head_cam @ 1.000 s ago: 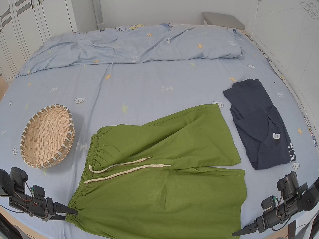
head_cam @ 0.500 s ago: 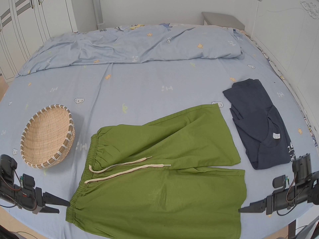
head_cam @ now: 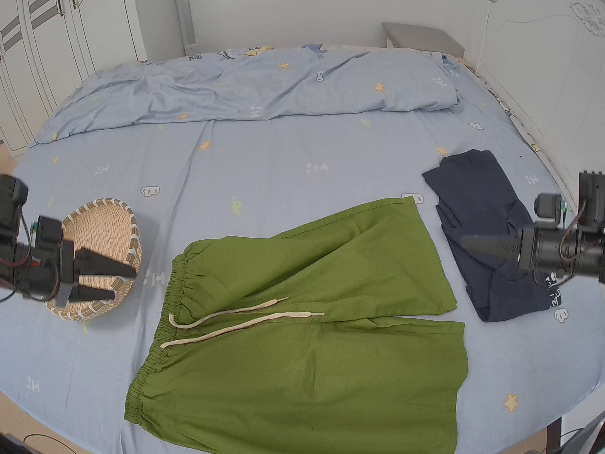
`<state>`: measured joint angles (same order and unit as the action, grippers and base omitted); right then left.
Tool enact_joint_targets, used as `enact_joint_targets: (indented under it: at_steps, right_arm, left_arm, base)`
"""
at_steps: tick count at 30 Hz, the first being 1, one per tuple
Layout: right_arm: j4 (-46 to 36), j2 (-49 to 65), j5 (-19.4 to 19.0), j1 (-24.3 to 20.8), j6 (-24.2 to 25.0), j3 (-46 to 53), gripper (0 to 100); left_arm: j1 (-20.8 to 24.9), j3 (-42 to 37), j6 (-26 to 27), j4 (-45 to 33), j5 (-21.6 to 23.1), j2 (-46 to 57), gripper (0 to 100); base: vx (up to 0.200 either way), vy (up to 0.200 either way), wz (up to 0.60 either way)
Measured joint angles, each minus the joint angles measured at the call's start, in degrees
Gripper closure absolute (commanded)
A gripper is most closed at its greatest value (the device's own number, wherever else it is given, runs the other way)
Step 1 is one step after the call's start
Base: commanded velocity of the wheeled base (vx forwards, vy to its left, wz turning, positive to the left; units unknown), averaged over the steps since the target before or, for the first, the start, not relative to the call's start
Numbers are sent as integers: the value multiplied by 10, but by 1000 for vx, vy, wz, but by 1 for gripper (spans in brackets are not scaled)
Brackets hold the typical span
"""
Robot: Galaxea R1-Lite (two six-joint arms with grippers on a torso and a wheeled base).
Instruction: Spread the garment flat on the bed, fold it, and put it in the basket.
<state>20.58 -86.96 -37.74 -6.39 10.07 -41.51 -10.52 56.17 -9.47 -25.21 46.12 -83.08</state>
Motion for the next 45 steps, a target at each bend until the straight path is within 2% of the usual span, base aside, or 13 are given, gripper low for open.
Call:
enact_joint_targets:
  at_steps: [7, 12, 17, 39, 45]
  right_arm:
    - [-10, -78, 0, -2, -1, -162, 0]
    - [-18, -145, 1, -10, -1, -230, 0]
    - [-22, -185, 1, -17, -1, -253, 0]
    - [-22, -212, 1, -22, -1, -259, 0]
    - [-22, -213, 1, -23, -1, -258, 0]
  left_arm:
    - [58, 87, -108, 163, -5, -86, 0]
    - [85, 122, -143, 211, -30, -167, 0]
    - [100, 143, -154, 233, -81, -233, 0]
    - [80, 203, -151, 237, -90, -365, 0]
    - [78, 220, -151, 236, -107, -391, 0]
  base:
    - [0, 0, 0]
    - [0, 0, 0]
    - [0, 0, 0]
    - [0, 0, 0]
    - [0, 0, 0]
